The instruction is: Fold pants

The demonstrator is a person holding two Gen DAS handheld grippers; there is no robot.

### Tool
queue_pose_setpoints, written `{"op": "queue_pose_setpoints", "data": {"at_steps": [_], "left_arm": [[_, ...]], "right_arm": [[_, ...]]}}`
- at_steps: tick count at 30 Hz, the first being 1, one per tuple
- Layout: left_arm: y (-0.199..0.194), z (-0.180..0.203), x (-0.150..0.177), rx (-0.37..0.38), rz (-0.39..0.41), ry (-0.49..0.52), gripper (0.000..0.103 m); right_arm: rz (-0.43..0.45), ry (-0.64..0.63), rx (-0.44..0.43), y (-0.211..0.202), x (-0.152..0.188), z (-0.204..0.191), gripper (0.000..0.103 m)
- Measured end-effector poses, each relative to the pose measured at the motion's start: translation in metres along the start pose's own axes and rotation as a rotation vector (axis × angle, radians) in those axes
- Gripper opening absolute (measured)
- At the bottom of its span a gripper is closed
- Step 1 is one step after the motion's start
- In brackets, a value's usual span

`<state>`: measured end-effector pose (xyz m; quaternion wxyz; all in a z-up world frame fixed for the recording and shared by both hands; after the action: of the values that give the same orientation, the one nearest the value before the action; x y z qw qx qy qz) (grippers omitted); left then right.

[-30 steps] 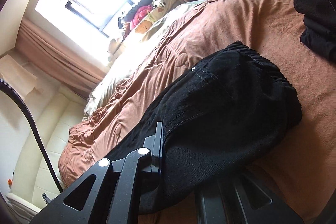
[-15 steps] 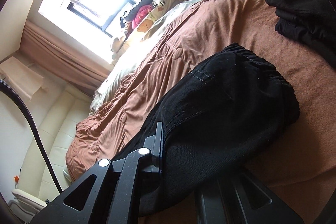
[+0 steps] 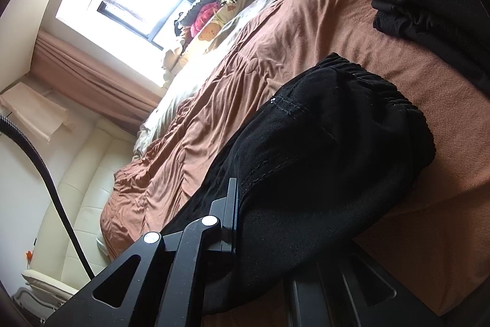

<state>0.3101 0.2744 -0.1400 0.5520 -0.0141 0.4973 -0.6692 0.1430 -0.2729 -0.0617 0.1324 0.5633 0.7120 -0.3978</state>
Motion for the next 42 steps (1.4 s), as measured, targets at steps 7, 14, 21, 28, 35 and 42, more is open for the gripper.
{"op": "queue_pose_setpoints", "data": {"at_steps": [7, 14, 21, 28, 35, 42], "left_arm": [[0.028, -0.047, 0.027, -0.105, -0.159, -0.021, 0.029], [0.003, -0.047, 0.034, -0.135, -0.120, 0.081, 0.046], [-0.012, -0.029, 0.035, -0.112, -0.095, 0.154, 0.060], [-0.017, 0.002, 0.044, -0.089, -0.099, 0.243, 0.065], [-0.020, 0.030, 0.051, -0.082, -0.082, 0.328, 0.076], [-0.018, 0.049, 0.055, -0.075, -0.090, 0.361, 0.076]], "right_arm": [[-0.148, 0.032, 0.066, 0.011, 0.019, 0.019, 0.014], [-0.150, -0.051, 0.117, -0.006, 0.023, 0.008, 0.043], [-0.162, -0.162, 0.205, -0.027, 0.028, -0.023, 0.064], [-0.179, -0.278, 0.305, -0.027, 0.034, -0.059, 0.073], [-0.192, -0.344, 0.378, -0.015, 0.035, -0.086, 0.076], [-0.182, -0.379, 0.401, -0.001, 0.033, -0.098, 0.076]]}}
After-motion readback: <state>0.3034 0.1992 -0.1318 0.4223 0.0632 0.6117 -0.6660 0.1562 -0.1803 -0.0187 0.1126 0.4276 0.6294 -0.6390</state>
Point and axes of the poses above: each gripper's, at about its wrist camera, not at the fingertips, and y roughly the way its jaws point, z to its right, x to its underside, the point moved 3 cm from there along y, roughly the way its jaws point, and after that the axes turned 5 degrees about -y, right-handed, at the moved point
